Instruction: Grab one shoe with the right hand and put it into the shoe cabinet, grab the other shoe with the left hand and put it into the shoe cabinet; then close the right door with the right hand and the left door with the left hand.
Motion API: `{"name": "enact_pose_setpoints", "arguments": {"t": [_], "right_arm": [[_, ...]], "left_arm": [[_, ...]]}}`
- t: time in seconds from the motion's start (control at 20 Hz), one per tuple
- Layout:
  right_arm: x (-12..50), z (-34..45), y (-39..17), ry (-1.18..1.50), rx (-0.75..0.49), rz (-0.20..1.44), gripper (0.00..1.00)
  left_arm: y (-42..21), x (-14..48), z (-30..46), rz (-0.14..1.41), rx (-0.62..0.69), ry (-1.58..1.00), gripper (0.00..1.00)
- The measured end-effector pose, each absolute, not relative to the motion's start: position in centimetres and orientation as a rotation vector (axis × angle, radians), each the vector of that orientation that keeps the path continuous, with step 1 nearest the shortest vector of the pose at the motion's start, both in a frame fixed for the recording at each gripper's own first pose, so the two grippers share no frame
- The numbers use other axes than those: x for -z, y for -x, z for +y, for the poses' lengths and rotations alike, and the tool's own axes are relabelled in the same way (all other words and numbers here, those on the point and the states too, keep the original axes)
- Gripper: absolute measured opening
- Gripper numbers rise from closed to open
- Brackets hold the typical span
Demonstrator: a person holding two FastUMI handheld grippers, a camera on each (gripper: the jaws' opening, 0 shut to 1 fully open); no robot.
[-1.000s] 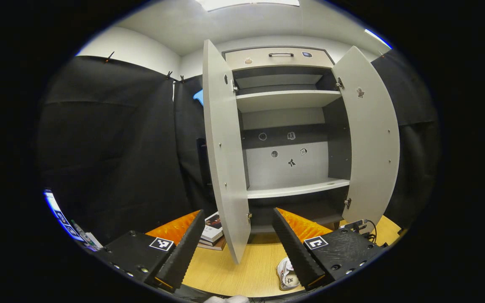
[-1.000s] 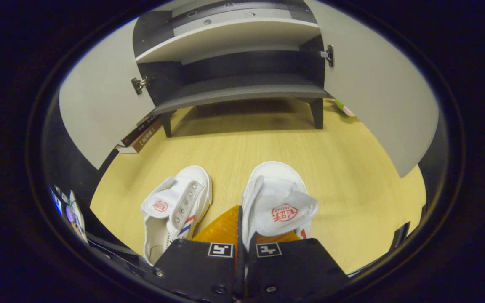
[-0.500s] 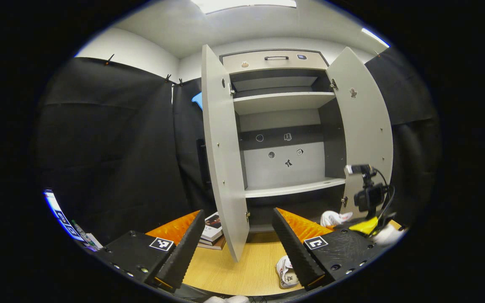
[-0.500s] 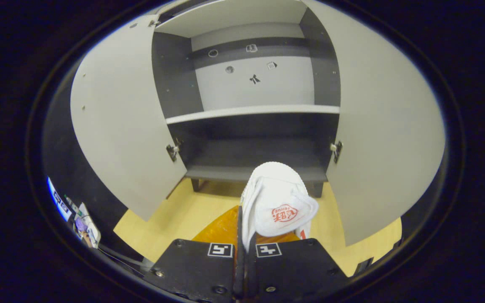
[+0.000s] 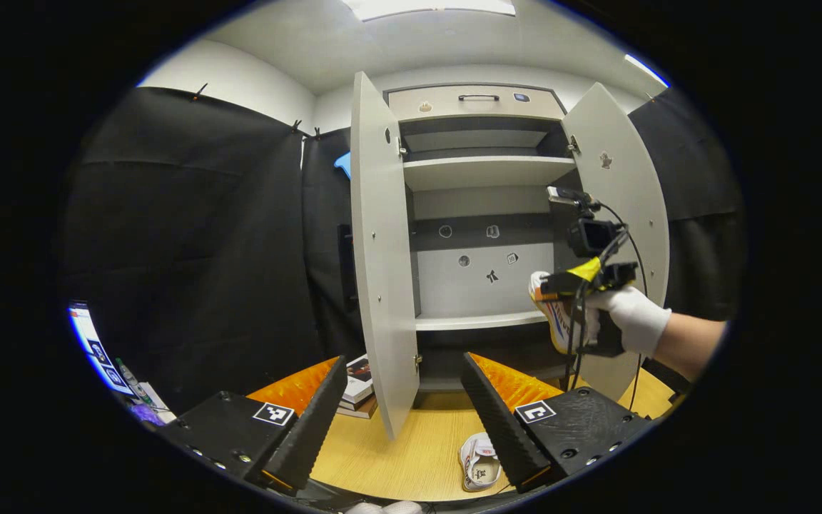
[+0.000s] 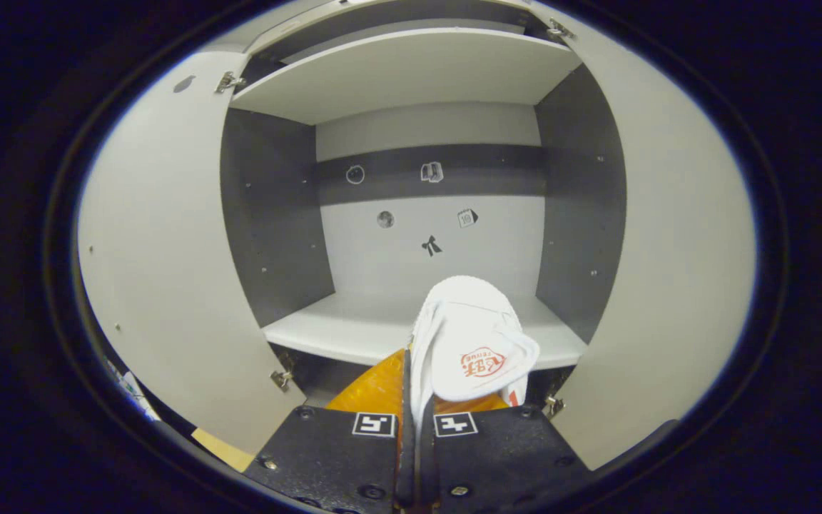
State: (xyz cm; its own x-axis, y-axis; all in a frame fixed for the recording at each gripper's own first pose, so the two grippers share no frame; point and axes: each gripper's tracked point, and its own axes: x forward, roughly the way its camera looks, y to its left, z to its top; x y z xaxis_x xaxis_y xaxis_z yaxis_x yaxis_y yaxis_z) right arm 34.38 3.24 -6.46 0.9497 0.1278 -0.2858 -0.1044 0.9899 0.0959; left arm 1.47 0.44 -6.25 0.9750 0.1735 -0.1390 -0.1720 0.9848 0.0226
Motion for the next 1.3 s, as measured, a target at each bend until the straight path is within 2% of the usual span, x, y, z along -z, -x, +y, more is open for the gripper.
{"name": "enact_pose_setpoints", "arguments": {"t": [0.05, 0.4, 0.65, 0.95, 1.15, 1.25, 1.3], "right_arm": [[5.7, 3.1, -35.9, -0.070, -0.109, 0.282, 0.07], [3.9, 3.1, -45.6, -0.032, -0.080, 0.253, 0.07], [7.2, 3.2, -50.8, -0.016, -0.060, 0.352, 0.07], [11.0, 2.2, -53.1, 0.041, -0.008, 0.492, 0.07], [13.3, 2.8, -53.4, 0.042, -0.042, 0.621, 0.19], [13.2, 2.8, -53.2, 0.044, -0.048, 0.630, 0.18], [13.1, 3.2, -52.9, 0.033, -0.056, 0.632, 0.22]], "left_arm": [[-1.5, 6.5, 0.4, 0.145, -0.181, -0.012, 0.97], [-2.3, 6.8, 0.4, 0.160, -0.252, -0.021, 0.97], [-2.8, 6.8, 0.3, 0.169, -0.292, -0.020, 0.96], [-3.2, 7.3, 0.3, 0.182, -0.308, -0.026, 0.96], [-3.3, 7.1, 0.5, 0.177, -0.315, -0.026, 0.96], [-3.4, 7.1, 0.6, 0.178, -0.313, -0.023, 0.96], [-3.4, 7.2, 0.7, 0.179, -0.315, -0.022, 0.96]]}}
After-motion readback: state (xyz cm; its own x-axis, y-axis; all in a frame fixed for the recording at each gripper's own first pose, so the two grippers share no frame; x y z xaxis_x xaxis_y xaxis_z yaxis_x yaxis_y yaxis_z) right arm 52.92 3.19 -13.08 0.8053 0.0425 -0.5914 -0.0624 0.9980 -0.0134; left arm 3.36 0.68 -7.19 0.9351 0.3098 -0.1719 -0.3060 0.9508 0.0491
